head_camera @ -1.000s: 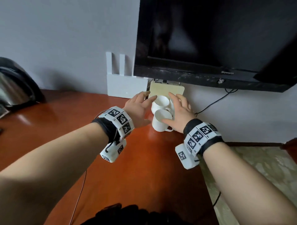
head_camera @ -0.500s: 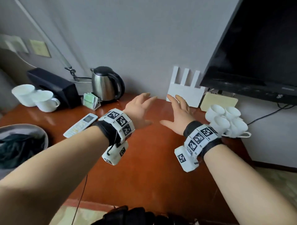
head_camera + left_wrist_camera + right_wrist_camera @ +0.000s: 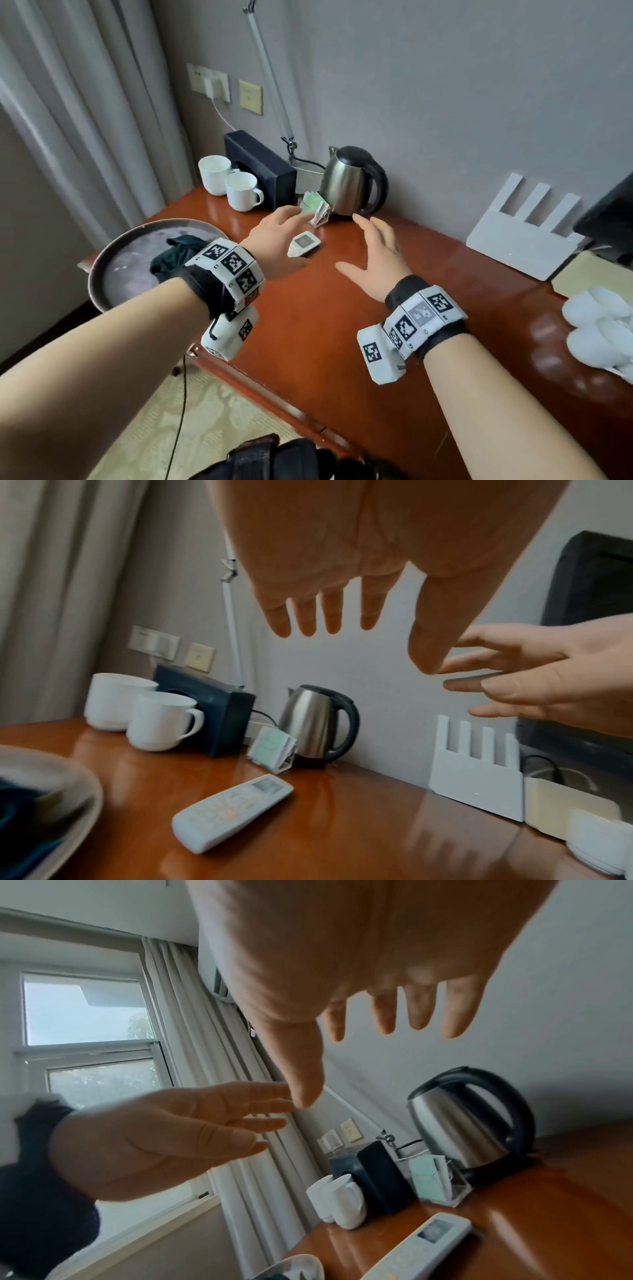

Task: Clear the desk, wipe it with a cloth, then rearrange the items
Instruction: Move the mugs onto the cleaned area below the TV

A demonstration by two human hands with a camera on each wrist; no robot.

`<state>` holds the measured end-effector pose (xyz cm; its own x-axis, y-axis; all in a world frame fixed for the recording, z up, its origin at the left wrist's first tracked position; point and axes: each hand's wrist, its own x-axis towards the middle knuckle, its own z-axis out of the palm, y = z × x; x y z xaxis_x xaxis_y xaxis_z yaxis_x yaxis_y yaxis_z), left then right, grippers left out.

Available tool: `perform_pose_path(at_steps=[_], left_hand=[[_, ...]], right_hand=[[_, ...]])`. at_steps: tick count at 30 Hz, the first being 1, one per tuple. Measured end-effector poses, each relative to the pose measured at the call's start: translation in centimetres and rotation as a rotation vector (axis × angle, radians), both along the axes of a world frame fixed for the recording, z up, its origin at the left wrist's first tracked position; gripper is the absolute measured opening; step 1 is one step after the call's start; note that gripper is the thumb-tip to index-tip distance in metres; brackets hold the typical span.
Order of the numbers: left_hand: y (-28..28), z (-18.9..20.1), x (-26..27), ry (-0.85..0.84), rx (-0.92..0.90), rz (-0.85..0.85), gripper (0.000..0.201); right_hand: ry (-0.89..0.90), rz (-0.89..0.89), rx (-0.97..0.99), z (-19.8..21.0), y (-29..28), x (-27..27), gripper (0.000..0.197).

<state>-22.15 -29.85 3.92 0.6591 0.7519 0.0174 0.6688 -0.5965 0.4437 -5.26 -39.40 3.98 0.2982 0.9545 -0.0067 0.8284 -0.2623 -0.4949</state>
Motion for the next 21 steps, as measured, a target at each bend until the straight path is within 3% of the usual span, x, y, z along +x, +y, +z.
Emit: perform_pose_path(at_steps=[12, 16, 21], left_hand=[[3.1, -2.3, -3.6, -0.003, -0.079, 0.217, 0.078], [8.2, -2.8, -5.4, -0.01, -0.108, 0.238, 0.078], [16.9, -4.3, -8.3, 0.009, -0.198, 0.276, 0.073]], right_hand=[[0.015, 0.188, -0.075, -1.7, 6.3, -1.5, 0.076], [0.065, 0.246, -0.127, -2.3, 11.1, -3.0, 0.074], [-0.032, 0.227, -0.21, -3.1, 19.1, -6.4, 0.073]])
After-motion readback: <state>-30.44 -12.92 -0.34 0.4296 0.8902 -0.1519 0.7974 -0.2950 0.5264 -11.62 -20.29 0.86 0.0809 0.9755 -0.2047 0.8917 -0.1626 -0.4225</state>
